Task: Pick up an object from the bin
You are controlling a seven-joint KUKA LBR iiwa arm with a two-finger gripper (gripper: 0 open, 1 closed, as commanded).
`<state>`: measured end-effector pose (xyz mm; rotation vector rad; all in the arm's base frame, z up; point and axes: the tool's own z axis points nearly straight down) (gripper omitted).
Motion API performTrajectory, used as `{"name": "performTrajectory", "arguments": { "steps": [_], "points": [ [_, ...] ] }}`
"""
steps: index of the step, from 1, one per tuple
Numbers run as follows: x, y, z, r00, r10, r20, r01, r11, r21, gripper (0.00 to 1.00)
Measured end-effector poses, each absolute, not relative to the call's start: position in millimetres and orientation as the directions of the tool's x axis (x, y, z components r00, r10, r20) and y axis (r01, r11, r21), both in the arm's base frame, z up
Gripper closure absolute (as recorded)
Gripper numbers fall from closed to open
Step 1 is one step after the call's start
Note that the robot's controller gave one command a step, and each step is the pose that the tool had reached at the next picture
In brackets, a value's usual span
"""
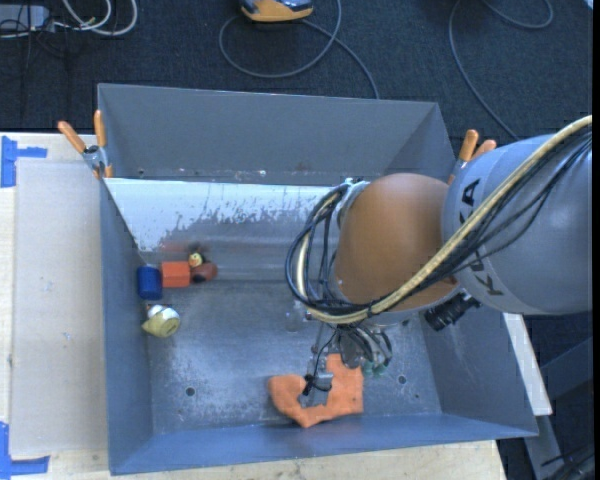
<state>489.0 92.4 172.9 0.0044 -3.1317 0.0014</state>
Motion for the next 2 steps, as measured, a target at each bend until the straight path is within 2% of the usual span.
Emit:
{"name": "performTrajectory", "arguments": {
  "steps": [1,2],
  "points": [
    [490.8,92,177,-1.0,0.0,0.003,0.0,1.0,0.0,0.0],
    [487.3,71,153,-0.998,-0.063,0.004,-0.063,0.998,0.001,0.0]
  ]
}}
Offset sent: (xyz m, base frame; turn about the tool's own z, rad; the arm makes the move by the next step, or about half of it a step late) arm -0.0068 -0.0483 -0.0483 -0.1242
